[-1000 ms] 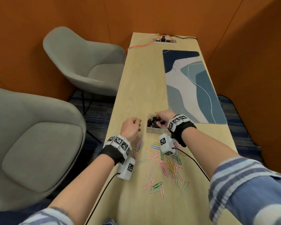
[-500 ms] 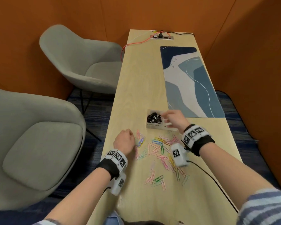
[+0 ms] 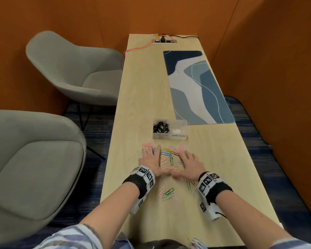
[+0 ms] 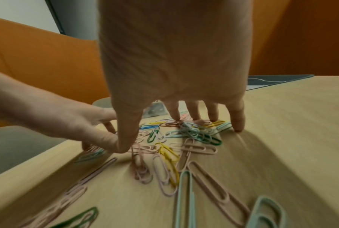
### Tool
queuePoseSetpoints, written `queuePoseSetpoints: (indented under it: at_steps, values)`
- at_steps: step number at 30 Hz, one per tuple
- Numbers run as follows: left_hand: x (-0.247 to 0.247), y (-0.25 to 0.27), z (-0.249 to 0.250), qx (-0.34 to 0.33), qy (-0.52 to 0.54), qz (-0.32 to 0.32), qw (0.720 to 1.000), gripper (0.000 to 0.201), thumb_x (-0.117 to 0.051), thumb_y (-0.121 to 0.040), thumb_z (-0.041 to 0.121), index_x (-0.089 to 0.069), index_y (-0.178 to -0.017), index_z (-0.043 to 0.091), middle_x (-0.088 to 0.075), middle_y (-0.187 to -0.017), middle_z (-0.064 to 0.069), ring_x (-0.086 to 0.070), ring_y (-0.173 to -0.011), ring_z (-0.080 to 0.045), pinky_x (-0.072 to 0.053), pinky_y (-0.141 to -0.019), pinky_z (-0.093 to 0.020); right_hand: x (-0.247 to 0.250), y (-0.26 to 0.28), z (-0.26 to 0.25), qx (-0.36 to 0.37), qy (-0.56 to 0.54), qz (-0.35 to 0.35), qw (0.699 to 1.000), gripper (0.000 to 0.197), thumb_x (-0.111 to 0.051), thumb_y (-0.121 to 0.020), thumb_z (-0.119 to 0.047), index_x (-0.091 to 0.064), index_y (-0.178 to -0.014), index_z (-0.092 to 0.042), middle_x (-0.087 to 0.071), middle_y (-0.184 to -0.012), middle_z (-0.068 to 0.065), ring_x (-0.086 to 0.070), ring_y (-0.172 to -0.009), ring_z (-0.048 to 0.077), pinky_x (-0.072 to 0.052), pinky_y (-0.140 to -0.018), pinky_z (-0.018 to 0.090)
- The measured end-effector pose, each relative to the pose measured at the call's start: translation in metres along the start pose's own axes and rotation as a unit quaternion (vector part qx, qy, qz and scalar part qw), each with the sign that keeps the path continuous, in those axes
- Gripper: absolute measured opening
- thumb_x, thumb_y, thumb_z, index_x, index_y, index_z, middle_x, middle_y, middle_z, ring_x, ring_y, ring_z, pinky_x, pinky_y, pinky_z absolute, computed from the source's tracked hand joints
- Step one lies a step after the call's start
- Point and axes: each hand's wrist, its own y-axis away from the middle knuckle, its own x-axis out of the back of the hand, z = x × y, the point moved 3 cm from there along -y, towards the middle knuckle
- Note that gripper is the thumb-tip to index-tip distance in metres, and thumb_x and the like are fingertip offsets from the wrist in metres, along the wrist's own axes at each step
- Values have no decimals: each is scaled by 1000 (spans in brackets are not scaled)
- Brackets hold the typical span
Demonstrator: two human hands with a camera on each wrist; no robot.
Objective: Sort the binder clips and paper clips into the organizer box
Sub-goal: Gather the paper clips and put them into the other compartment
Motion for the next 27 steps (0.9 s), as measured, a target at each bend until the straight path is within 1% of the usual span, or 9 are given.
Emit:
queuePoseSetpoints:
  at_steps: [3,5,7,10,13,16,20,24,27]
  values:
    - [3,-6,5,-19,-10,-1,1000,110,-69,-63,68,-11,-149,30,-18,-150,-11,-20,-137,-34,-42,-103,-47,-4,7,7,18,38,46,998,88,-65,-75,-51,-19,-146,-27,-23,-153,3,-28,-136,28,-37,-105,46]
    - [3,-8,10,-44,-8,6,999,96,-72,-67,59,-24,-145,30,-27,-140,-10,-27,-130,-31,-45,-98,-44,-5,9,9,35,25,97,994,65,-61,-82,-37,-34,-139,-23,-37,-140,6,-38,-124,27,-41,-98,39]
    - [1,-8,13,-66,12,20,998,79,-73,-72,50,-37,-138,28,-34,-131,-8,-36,-121,-28,-48,-95,-43,-7,9,9,42,-1,125,991,47,-56,-86,-22,-44,-131,-19,-43,-130,8,-41,-117,27,-42,-95,37]
    - [-4,-7,16,-85,46,56,994,49,-68,-82,35,-50,-125,20,-41,-121,-8,-47,-109,-27,-49,-92,-44,-8,9,11,41,-15,145,988,33,-51,-88,-9,-49,-121,-13,-46,-122,9,-42,-113,28,-44,-90,38]
    - [-6,-5,17,-97,59,70,991,29,-59,-89,25,-55,-115,13,-45,-114,-10,-54,-100,-28,-50,-87,-44,-7,8,12,50,-12,149,987,27,-49,-88,-6,-51,-115,-10,-49,-117,10,-45,-109,29,-42,-85,37]
    - [-3,-3,18,-103,76,73,989,22,-55,-90,20,-57,-111,12,-47,-111,-10,-56,-95,-29,-51,-84,-43,1,4,14,54,-45,146,987,20,-51,-87,-8,-55,-106,-7,-55,-107,12,-52,-101,31,-42,-82,37]
    - [5,-7,15,-78,141,76,984,16,-59,-87,16,-61,-103,13,-54,-102,-8,-56,-92,-24,-43,-78,-30,21,-4,20,1,-162,152,975,16,-61,-82,-11,-63,-97,-6,-59,-86,8,-51,-79,23,-38,-70,27]
    - [14,-12,9,-25,264,75,961,12,-68,-78,9,-66,-90,12,-64,-84,-6,-57,-74,-21,-46,-71,-28,43,-17,29,-57,-349,130,926,22,-69,-79,-6,-67,-101,-4,-63,-75,6,-56,-63,18,-50,-70,29]
    - [18,-14,6,2,331,67,941,14,-72,-77,7,-65,-88,13,-59,-72,2,-55,-64,-14,-45,-63,-25,59,-30,29,-68,-458,100,881,30,-67,-79,1,-64,-108,3,-63,-79,8,-57,-66,18,-54,-69,31]
